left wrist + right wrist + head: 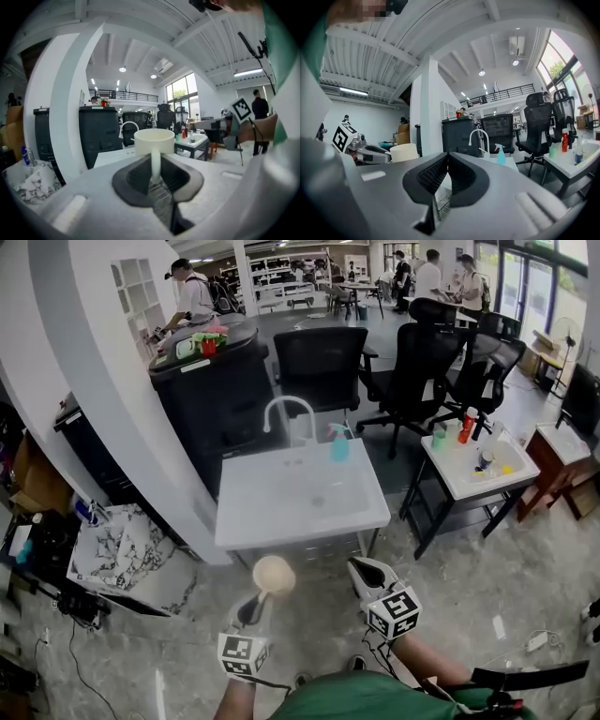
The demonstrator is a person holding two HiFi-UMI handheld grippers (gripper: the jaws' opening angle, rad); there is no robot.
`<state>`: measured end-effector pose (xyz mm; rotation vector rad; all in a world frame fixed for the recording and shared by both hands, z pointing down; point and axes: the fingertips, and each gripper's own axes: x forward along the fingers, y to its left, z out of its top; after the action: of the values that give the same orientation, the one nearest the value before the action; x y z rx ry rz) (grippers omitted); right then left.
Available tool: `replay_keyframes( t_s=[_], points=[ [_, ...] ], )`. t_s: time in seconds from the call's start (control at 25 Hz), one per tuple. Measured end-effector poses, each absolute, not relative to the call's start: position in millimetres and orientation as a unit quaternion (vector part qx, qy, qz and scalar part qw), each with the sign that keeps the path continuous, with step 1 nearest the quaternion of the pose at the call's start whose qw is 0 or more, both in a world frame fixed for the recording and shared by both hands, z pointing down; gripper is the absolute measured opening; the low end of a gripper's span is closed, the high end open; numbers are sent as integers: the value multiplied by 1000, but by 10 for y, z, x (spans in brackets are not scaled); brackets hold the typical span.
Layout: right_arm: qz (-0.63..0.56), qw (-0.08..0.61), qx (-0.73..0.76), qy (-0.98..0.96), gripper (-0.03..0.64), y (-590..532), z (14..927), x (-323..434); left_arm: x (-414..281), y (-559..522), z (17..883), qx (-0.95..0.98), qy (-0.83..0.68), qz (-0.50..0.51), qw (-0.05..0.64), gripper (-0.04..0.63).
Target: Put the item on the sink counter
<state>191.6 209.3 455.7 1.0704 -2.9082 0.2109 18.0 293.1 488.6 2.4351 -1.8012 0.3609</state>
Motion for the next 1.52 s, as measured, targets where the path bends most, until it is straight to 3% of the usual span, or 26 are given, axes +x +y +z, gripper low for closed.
replay_keyframes(
  t_s=[0.44,0.92,1.52],
  points=[
    [70,6,336,-939,2,1811,4514,2591,642,2769,4810,774,-623,99,53,40],
    [103,23,339,-935,2,1464,4784,2648,743,2414,5031,779,-612,115,71,41],
    [84,37,372,-924,2,350,4636,1507,-475,1160,4902,800,-589,101,49,40]
  ],
)
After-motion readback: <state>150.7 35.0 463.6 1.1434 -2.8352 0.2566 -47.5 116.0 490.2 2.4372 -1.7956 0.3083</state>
